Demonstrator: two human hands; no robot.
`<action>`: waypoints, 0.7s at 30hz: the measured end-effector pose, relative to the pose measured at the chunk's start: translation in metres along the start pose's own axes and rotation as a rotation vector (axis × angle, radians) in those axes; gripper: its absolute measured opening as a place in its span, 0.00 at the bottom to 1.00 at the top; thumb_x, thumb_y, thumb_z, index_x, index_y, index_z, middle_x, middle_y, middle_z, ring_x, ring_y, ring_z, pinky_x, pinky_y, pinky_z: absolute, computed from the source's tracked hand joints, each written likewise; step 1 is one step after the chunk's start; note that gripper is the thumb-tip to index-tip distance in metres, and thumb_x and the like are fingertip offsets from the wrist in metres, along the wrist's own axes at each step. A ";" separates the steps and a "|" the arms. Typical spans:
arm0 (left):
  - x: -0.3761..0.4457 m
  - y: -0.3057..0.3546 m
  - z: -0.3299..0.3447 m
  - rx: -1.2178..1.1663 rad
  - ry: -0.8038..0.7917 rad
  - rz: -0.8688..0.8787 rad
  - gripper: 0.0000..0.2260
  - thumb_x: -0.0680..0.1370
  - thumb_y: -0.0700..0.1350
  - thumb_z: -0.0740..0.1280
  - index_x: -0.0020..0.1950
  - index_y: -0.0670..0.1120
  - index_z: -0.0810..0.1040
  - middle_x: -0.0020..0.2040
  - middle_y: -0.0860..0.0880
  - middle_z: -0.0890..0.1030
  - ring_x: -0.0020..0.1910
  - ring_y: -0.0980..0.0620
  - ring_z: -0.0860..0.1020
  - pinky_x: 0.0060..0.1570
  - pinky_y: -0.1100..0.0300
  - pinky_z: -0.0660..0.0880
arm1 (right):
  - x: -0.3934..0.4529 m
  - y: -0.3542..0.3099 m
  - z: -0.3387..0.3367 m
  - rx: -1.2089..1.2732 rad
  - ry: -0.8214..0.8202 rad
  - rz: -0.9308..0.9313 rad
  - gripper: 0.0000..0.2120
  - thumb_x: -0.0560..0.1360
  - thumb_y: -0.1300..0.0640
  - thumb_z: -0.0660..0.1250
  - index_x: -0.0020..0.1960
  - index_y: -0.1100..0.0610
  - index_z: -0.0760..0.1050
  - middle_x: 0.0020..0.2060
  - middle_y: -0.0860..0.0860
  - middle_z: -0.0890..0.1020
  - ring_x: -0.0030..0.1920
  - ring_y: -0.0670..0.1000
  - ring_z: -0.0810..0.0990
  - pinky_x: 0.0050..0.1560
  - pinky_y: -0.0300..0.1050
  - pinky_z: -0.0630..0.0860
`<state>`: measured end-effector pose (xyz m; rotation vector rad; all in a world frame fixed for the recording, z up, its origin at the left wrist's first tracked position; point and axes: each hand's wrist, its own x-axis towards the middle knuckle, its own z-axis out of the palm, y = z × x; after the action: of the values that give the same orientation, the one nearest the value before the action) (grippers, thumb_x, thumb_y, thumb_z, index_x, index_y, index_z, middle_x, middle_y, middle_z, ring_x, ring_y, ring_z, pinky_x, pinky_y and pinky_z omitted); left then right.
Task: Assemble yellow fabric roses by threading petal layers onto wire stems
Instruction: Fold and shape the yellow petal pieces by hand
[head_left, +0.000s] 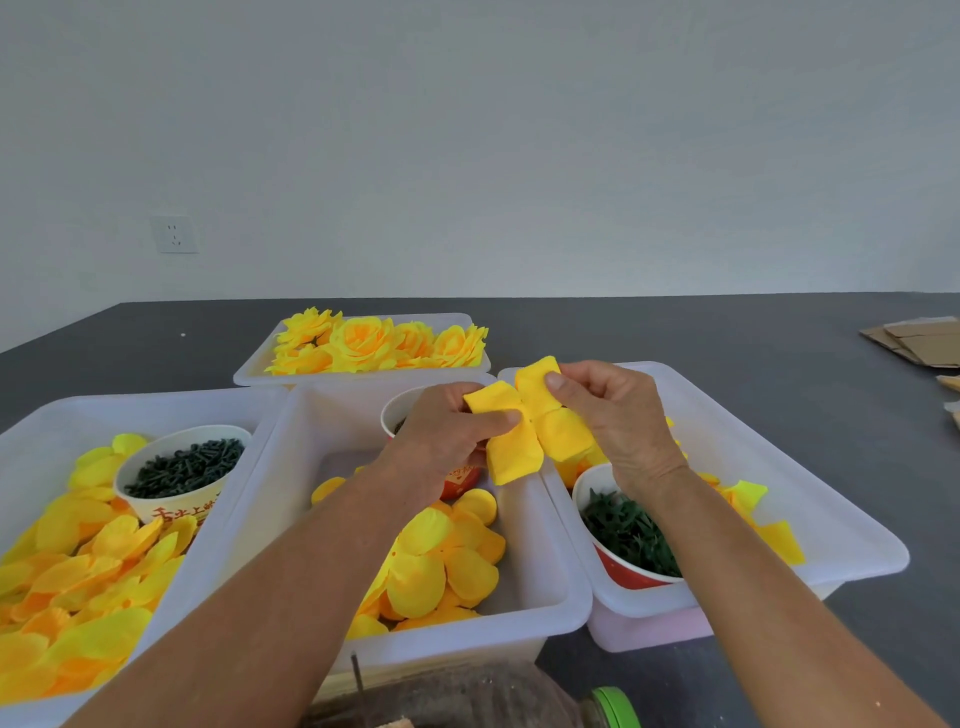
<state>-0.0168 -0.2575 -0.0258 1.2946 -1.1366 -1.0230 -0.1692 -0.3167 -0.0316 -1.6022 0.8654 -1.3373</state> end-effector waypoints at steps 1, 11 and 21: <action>-0.001 0.000 0.000 -0.011 -0.014 0.009 0.05 0.73 0.42 0.71 0.48 0.43 0.80 0.43 0.46 0.84 0.43 0.50 0.83 0.42 0.54 0.81 | 0.000 0.000 0.000 0.018 -0.019 0.020 0.05 0.73 0.60 0.70 0.47 0.61 0.81 0.39 0.55 0.83 0.40 0.51 0.80 0.46 0.48 0.77; 0.005 -0.002 -0.002 0.340 0.266 0.266 0.05 0.73 0.40 0.72 0.38 0.45 0.79 0.35 0.47 0.77 0.38 0.49 0.73 0.43 0.50 0.72 | -0.005 -0.001 0.004 -0.038 -0.250 -0.092 0.07 0.70 0.68 0.71 0.43 0.58 0.76 0.34 0.53 0.79 0.36 0.48 0.76 0.39 0.41 0.75; 0.002 -0.002 0.003 0.284 0.073 0.216 0.10 0.71 0.37 0.71 0.45 0.52 0.79 0.42 0.53 0.80 0.41 0.57 0.77 0.36 0.67 0.75 | 0.000 0.007 0.001 -0.212 -0.111 -0.091 0.07 0.69 0.65 0.73 0.35 0.58 0.78 0.30 0.55 0.76 0.33 0.51 0.72 0.36 0.44 0.69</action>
<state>-0.0193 -0.2603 -0.0279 1.3824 -1.3670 -0.6675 -0.1686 -0.3191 -0.0381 -1.8814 0.8999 -1.2382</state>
